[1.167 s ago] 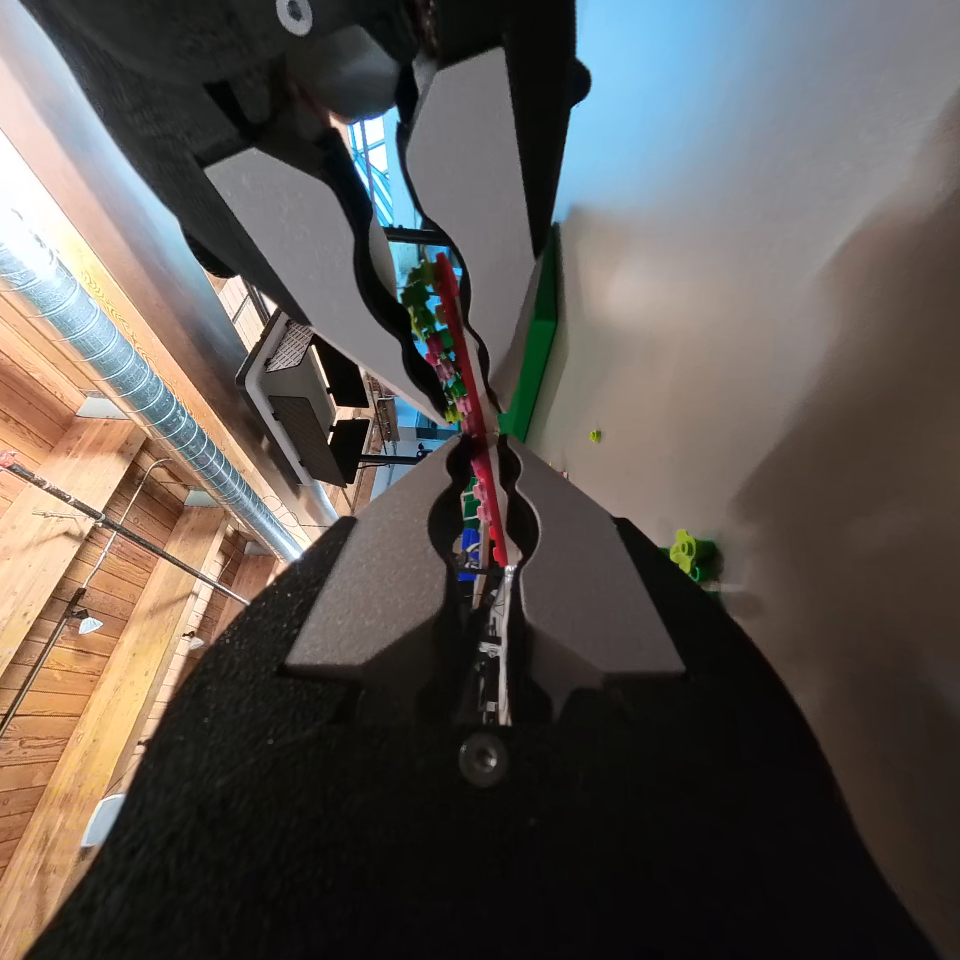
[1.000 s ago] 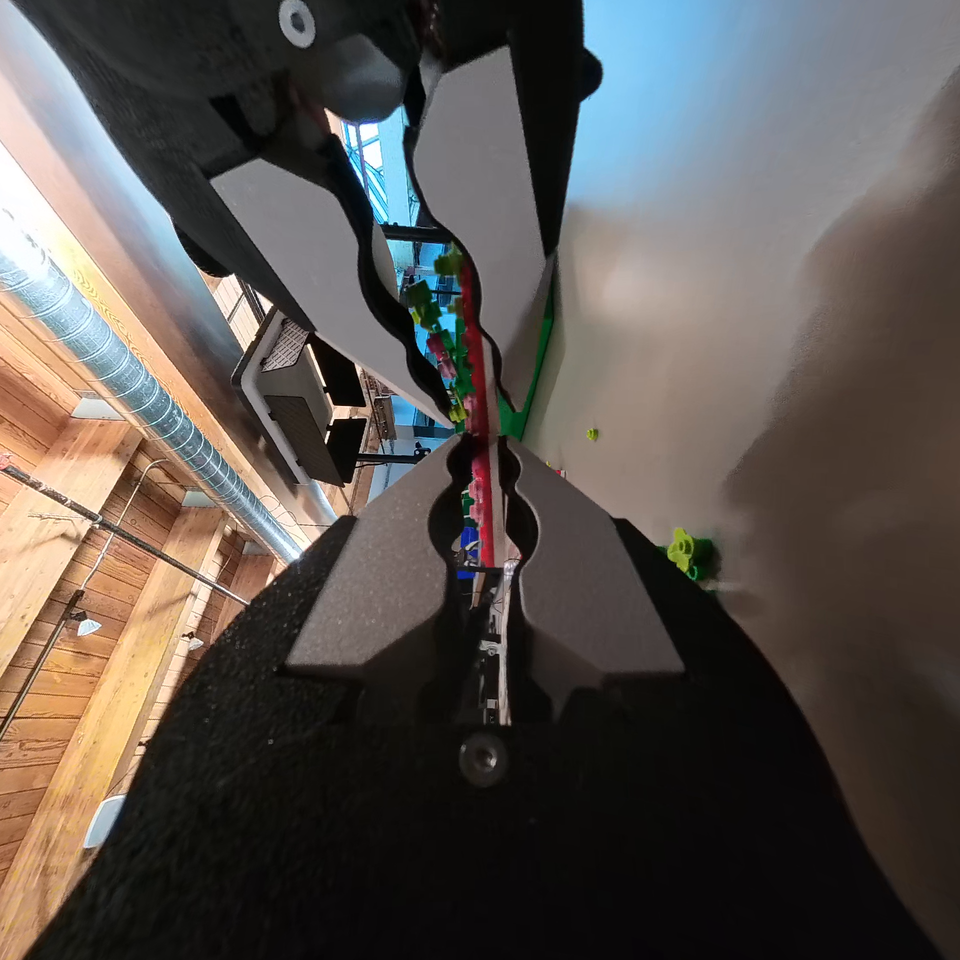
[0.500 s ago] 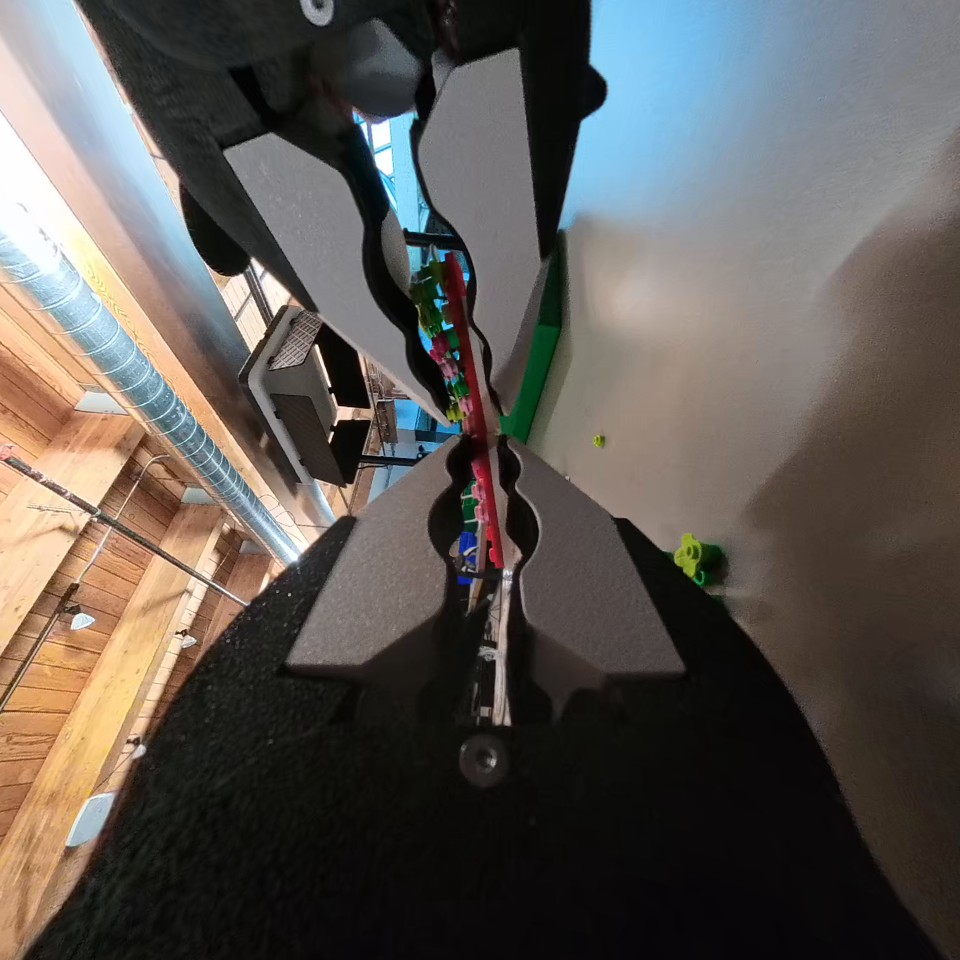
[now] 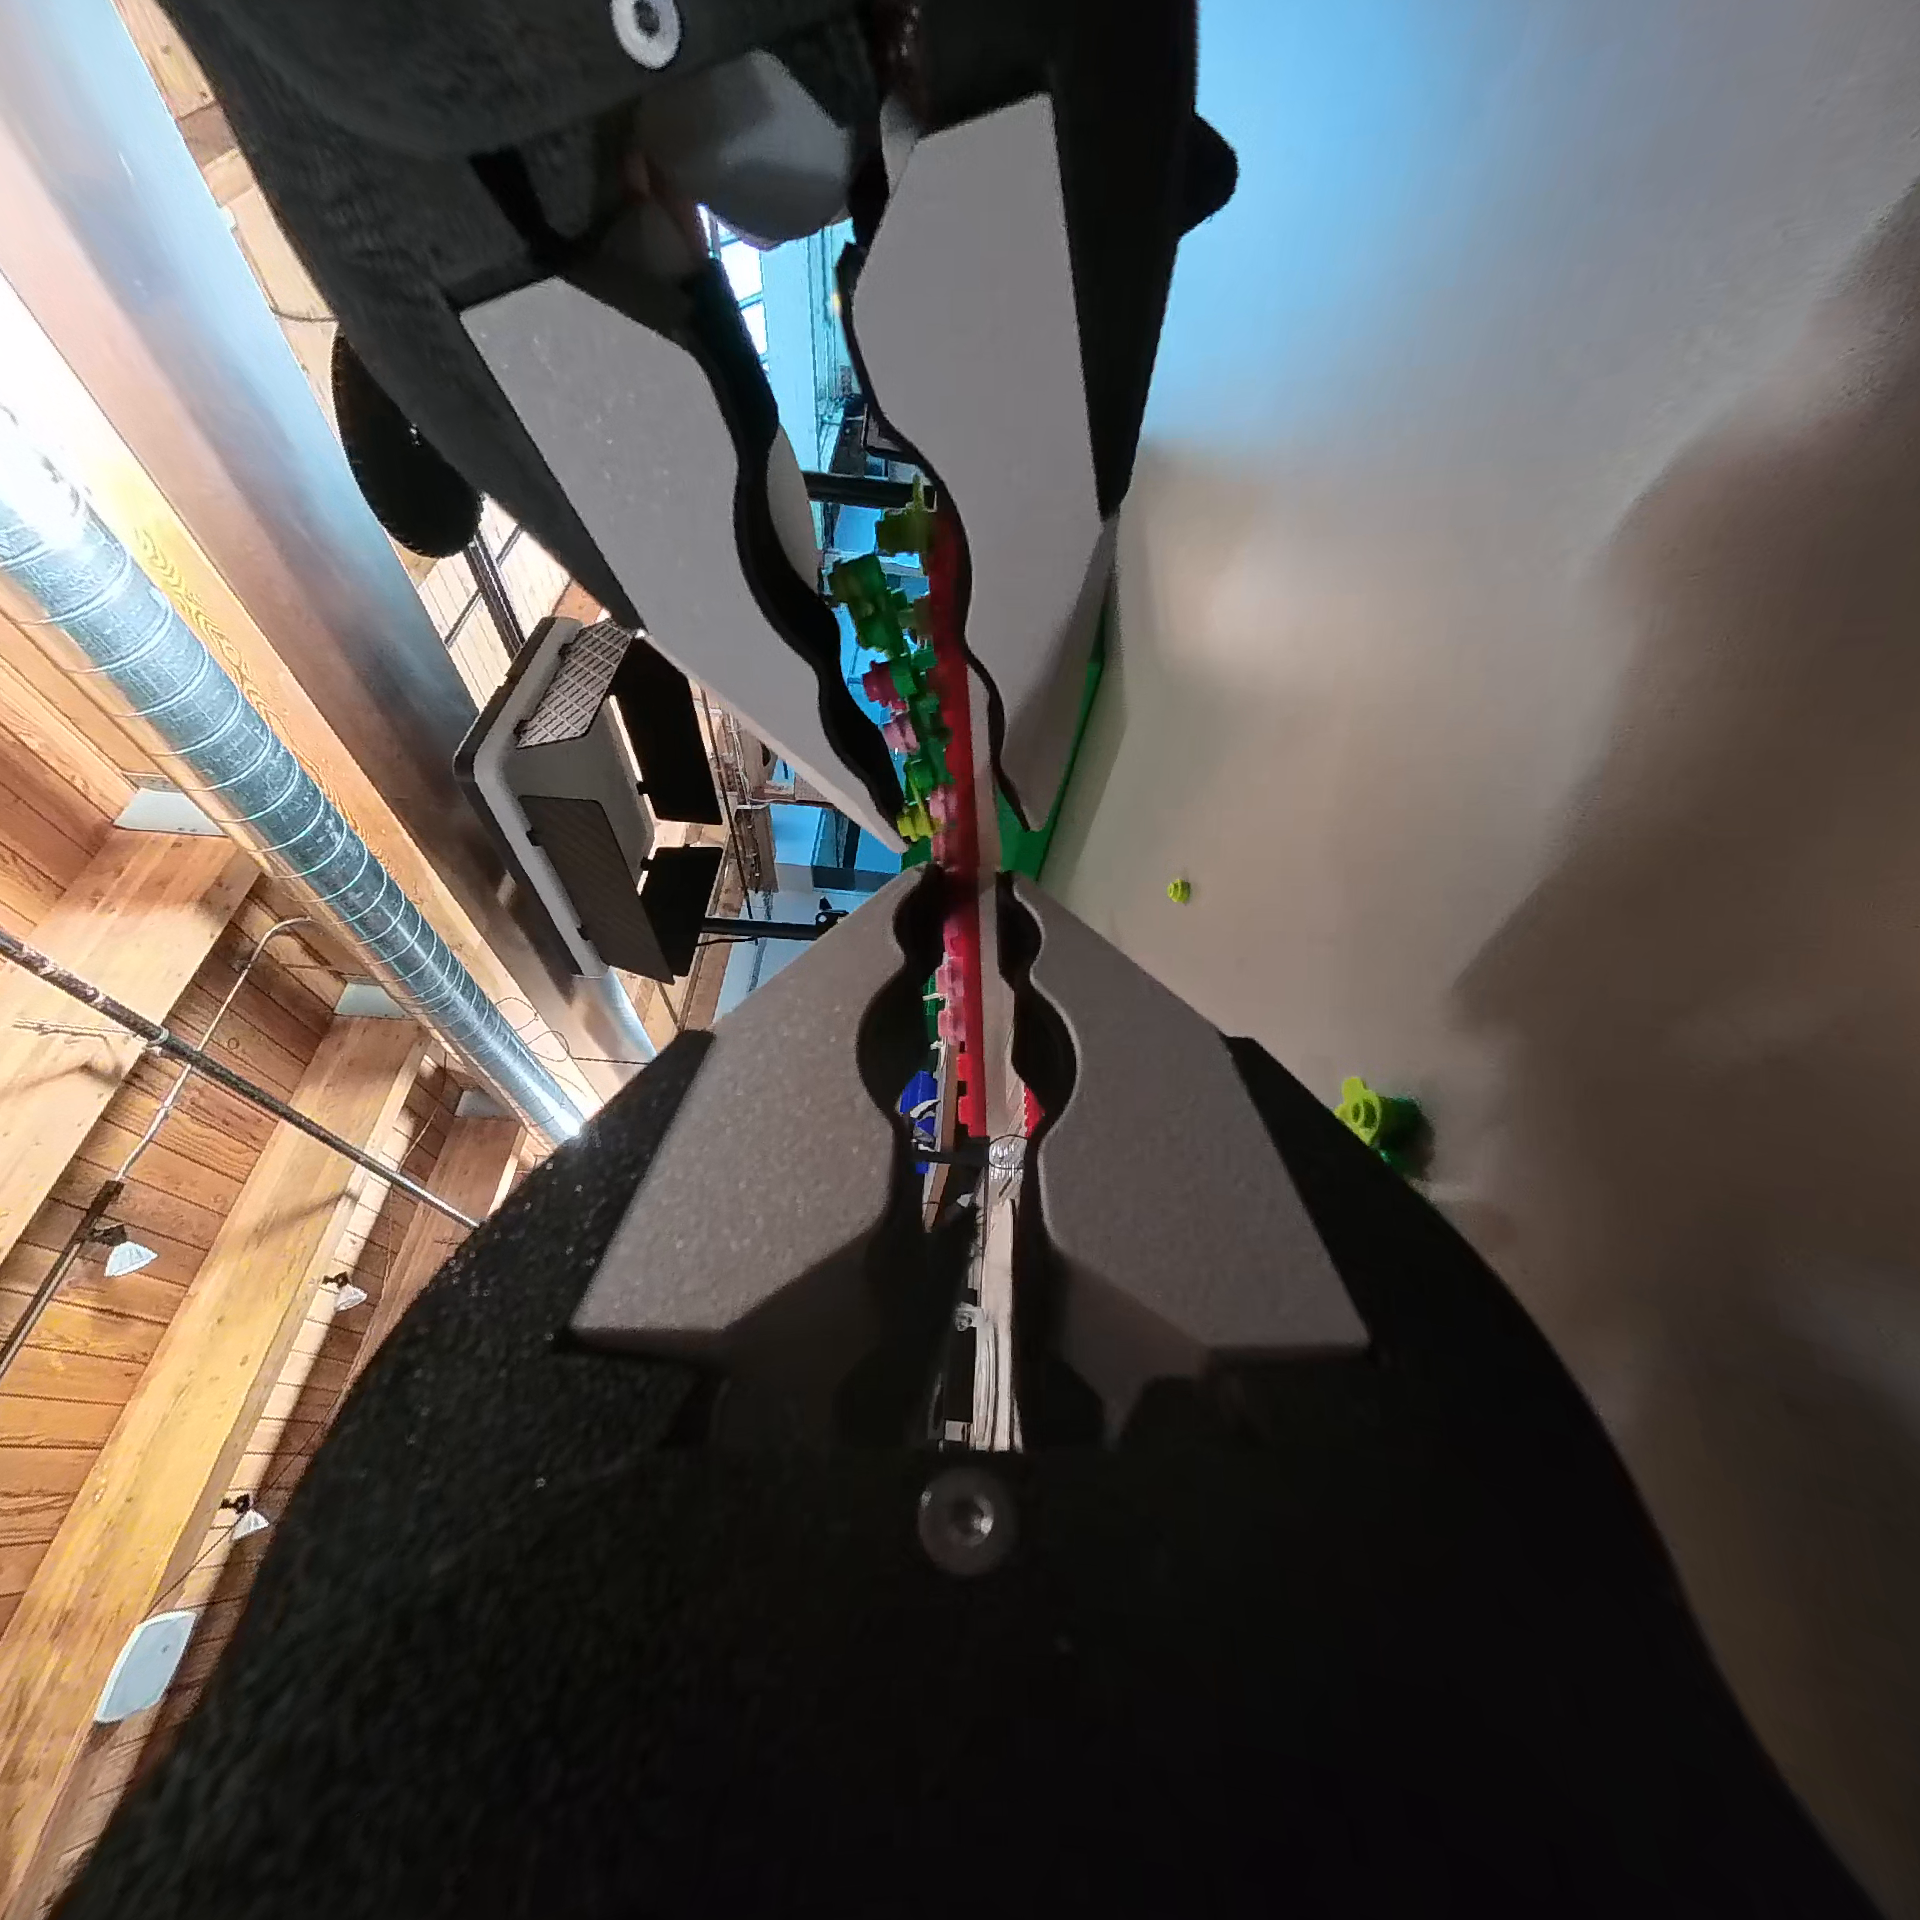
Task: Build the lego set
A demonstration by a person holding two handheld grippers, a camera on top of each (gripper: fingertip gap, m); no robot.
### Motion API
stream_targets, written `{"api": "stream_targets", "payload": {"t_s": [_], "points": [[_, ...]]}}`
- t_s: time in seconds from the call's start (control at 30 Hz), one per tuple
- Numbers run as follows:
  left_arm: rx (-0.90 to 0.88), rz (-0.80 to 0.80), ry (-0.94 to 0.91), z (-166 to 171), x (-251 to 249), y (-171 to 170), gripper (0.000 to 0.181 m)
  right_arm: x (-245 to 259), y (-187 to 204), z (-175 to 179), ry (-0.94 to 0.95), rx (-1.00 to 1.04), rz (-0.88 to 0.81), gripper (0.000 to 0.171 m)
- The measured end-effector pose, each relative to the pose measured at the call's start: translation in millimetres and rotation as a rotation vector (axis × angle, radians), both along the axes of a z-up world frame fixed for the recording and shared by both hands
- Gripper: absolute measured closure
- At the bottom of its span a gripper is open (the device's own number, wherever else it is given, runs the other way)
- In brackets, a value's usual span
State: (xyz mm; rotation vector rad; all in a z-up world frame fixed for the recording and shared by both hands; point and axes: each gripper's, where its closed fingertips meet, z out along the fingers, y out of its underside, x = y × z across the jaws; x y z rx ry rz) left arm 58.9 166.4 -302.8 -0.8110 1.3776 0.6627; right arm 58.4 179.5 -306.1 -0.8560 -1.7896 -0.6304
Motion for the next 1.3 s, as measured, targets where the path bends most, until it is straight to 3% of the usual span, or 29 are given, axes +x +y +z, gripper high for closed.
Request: {"api": "stream_targets", "payload": {"t_s": [0.63, 1.03, 1.3], "points": [[-0.012, 0.002, 0.001, -1.7, -0.7, 0.5, 0.175, 2.3, 0.2, 0.9, -0.003, 0.006, -0.003, 0.149], [0.005, -0.010, -0.009, 1.5, -0.1, -2.2, 0.176, 0.0, -5.1, 1.2, 0.141, -0.183, 0.009, 0.148], [-0.032, -0.027, -0.022, -0.6, 1.0, -4.2, 0.175, 0.4, -4.2, 1.0, 0.074, -0.065, 0.039, 0.153]]}}
